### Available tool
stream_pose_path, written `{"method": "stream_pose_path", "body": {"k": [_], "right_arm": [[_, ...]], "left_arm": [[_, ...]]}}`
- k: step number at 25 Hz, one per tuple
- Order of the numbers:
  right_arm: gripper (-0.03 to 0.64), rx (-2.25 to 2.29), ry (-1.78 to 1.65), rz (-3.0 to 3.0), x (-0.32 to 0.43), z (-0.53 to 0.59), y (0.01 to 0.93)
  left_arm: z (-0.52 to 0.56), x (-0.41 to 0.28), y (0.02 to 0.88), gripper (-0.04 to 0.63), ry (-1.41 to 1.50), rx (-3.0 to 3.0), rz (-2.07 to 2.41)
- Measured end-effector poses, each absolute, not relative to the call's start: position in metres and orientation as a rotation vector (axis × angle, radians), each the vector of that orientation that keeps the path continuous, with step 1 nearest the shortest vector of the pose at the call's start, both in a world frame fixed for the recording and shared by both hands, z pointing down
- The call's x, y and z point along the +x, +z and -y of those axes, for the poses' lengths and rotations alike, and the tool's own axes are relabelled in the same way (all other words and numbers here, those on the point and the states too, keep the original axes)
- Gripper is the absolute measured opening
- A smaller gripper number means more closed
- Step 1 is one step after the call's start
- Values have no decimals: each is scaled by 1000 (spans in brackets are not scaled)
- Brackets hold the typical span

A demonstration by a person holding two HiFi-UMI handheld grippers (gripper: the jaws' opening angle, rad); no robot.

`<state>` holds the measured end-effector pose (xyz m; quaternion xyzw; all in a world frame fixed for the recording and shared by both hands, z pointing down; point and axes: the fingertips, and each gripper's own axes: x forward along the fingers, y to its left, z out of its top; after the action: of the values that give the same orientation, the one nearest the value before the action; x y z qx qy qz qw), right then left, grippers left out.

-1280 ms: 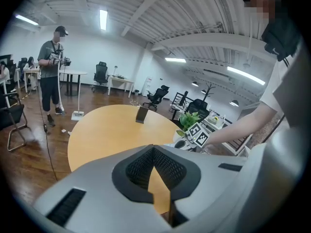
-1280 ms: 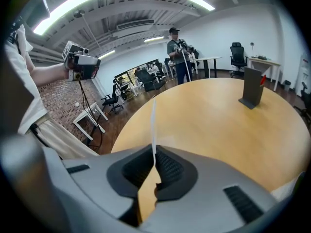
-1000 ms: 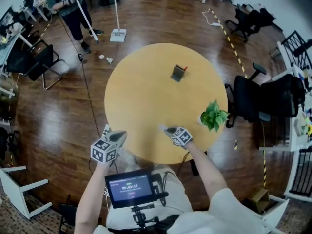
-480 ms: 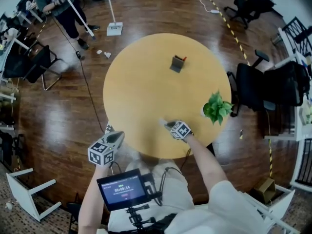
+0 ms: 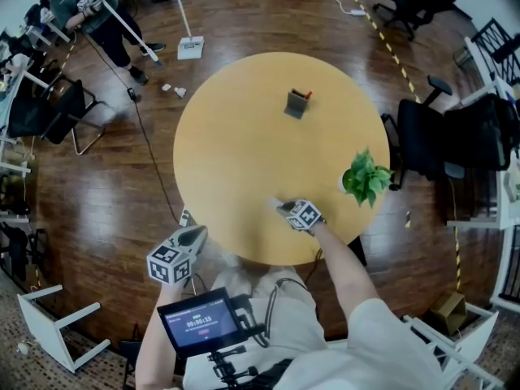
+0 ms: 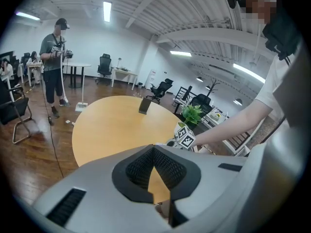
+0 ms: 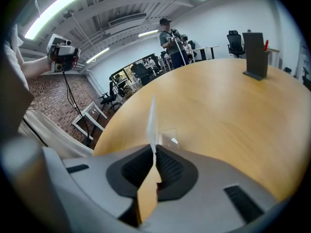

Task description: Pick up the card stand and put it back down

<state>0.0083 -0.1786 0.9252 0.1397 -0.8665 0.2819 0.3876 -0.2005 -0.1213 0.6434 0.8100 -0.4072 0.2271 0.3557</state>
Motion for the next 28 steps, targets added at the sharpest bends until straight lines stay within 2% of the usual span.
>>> {"method": "stream_pose_path", "body": {"k": [5,7,13,14,16,18,22,28], "right_arm": [[58,368,690,2176,15,176,936],[38,348,669,2174,17,174,936],[34,168,630,2170,17,157,932],[48,166,613,2161,21,152,933],[160,206,578,2146,32,155,935],[190,279,556,2158,39,170,929],[199,489,630,2252,51,193,905],[198,855,751,2442,105,188,823]], "left_arm": [[120,-202,642,-5,588,2098,1054],[120,-201,641,-5,588,2102,1054],[111,-197,642,-5,608,2089,1039],[104,-195,643,-5,610,2081,1035],[98,-194,643,-5,608,2083,1034],[104,-197,640,-5,601,2103,1044],[115,-196,635,-5,596,2131,1058],[106,-179,637,-5,555,2123,1074]]}}
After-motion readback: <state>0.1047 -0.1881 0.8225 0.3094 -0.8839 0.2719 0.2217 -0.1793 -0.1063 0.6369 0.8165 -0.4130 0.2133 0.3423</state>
